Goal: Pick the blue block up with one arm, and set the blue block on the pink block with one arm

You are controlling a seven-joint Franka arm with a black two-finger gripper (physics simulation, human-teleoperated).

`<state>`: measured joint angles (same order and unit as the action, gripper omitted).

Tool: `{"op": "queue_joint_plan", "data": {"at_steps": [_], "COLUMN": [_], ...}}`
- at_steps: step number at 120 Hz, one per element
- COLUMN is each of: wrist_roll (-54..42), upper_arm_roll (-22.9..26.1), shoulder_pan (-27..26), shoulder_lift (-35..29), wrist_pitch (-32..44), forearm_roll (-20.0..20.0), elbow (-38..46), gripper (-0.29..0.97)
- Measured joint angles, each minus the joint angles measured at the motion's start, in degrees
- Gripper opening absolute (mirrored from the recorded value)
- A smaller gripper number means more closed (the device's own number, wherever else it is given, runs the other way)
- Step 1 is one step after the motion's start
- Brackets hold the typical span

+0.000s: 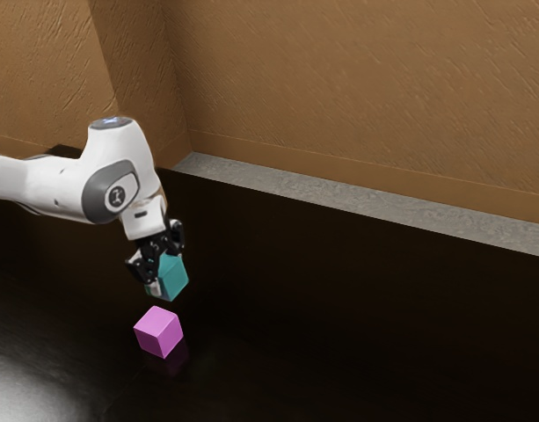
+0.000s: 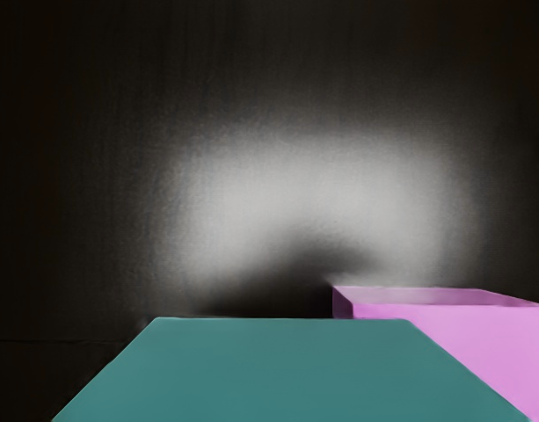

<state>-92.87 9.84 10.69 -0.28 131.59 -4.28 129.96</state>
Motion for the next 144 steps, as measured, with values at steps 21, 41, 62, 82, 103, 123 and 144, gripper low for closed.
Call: {"op": "queue_joint_plan", "data": {"at_steps": [21,41,62,82,103,123,144], "wrist_roll": [-0.25,-0.42,-0.59,-0.74,-0.87,-0.96,-1.04], "upper_arm_roll": [-0.32,-0.31,-0.20,-0.18,-0.17,-0.17,-0.17], "shoulder_pan": [-0.18,-0.57,-0.03,1.16,0.74,0.80,0.84], "shoulder_lift": [-0.84,-1.45,-3.14,-3.30,-3.33,-3.38,-8.33], "wrist_pitch": [-1.68,-2.54,-3.17,-3.39,-3.64,-3.59,-6.27], "forearm_roll": [-0.10,-0.10,-0.08,-0.07,-0.02,0.04,-0.15], "elbow": [3.03,4.21,6.67,7.05,7.47,7.27,6.91], "gripper": [0.31,0.33,0.35,0.35,0.44,0.57,0.63]}}
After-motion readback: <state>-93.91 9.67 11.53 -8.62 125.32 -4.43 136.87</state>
